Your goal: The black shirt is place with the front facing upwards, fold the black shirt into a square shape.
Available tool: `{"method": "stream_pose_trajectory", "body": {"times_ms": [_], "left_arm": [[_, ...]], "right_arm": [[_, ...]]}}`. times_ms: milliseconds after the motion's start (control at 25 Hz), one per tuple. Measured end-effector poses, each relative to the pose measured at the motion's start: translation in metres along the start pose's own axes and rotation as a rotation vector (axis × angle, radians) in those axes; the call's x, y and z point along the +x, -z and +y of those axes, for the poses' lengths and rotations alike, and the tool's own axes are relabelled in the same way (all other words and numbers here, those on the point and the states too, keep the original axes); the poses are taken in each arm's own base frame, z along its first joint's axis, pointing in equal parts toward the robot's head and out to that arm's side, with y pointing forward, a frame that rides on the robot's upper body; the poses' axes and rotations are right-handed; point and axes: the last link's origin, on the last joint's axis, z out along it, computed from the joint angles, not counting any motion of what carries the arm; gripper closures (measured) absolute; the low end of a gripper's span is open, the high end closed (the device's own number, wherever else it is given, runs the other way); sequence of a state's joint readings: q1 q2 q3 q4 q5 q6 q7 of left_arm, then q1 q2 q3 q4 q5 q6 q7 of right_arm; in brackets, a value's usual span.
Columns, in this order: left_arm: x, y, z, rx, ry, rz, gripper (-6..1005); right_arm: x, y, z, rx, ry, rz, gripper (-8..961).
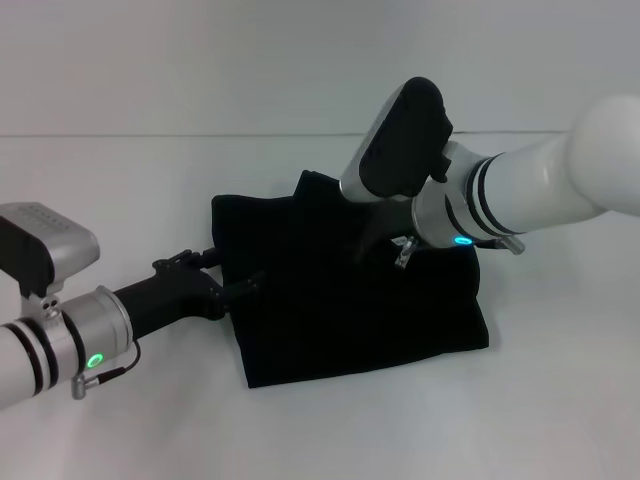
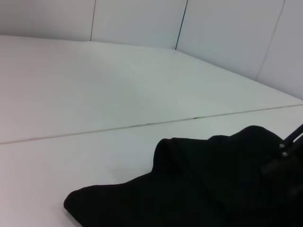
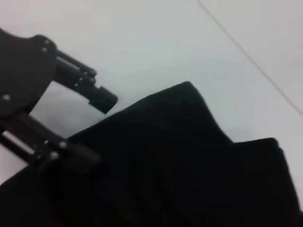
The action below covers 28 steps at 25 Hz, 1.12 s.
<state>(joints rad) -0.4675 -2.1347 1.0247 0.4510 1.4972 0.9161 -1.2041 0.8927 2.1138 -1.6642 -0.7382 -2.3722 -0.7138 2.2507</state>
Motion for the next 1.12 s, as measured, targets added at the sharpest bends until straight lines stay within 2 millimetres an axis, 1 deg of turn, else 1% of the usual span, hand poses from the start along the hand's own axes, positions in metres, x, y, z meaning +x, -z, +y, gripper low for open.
{"method": "stream_pose_trajectory", "body": {"times_ms": [200,360,560,720,1000,1120], "left_arm": [[0.001,-0.001,0.000,0.000,-0.005,0.002,161],[0.002,-0.001,0.000,0.002,-0.015,0.004,161],[0.001,-0.002,-0.002,0.020,-0.028,-0.002,161],[0.002,-0.006,0.000,0.024,-0.033,-0.007,161],[0.003,-0.006,-0.001,0.024,-0.037,-0.007,161],[0.003,-0.006,-0.001,0.025,-0.041,-0.007,162]], "right_arm": [[0.004,0.000,-0.007,0.043,-0.070,-0.027,664],[0.011,0.003,-0.014,0.062,-0.188,-0.067,821],[0.020,0.006,-0.020,0.063,-0.309,-0.113,937],[0.027,0.007,-0.026,0.083,-0.375,-0.126,937],[0.050,0.016,-0.042,0.110,-0.622,-0.209,936],[0.061,0.019,-0.046,0.123,-0.720,-0.239,936]]}}
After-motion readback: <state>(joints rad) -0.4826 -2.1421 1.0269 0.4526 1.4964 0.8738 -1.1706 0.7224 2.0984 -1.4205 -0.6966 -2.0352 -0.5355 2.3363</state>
